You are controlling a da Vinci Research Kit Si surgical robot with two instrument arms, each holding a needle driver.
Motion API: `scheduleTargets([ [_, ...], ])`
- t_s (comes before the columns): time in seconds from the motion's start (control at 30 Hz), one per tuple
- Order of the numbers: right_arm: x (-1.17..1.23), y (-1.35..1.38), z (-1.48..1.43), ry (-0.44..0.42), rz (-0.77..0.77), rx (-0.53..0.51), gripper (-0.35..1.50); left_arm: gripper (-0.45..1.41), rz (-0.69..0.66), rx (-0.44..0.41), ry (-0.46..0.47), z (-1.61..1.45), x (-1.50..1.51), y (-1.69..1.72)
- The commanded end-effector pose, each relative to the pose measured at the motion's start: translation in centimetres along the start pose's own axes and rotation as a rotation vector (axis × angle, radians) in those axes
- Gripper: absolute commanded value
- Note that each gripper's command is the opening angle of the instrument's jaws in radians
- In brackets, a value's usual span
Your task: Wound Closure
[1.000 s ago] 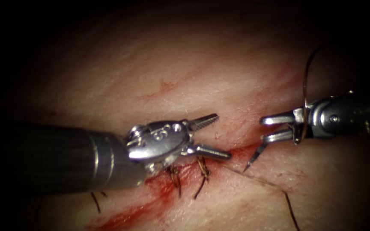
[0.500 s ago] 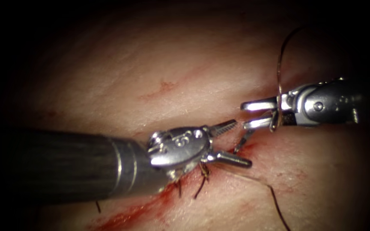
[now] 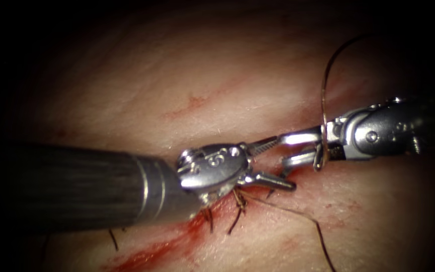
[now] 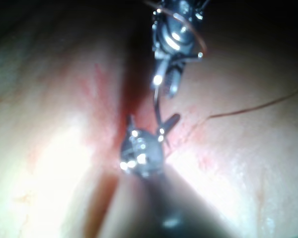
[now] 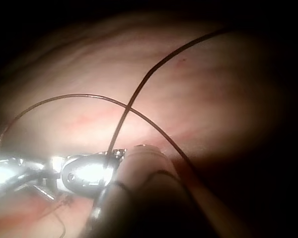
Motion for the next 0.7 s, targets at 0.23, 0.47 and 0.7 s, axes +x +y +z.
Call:
scheduleTargets([
  [0.23, -0.07, -0.03, 0.07, 0.004, -0.006, 0.015, -0.35, 0.3, 0.008, -0.062, -0.007, 0.14, -0.04, 0.08],
  [0.47, -0.04, -0.06, 0.1, 0.007, -0.017, 0.033, -0.35, -0.4, 0.017, -0.096, -0.015, 0.1, -0.03, 0.05],
  [0.7, -0.06, -0.04, 0.06, 0.006, -0.035, 0.03, -0.35, -0.45, -0.18, -0.111, -0.043, 0.04, -0.05, 0.07],
])
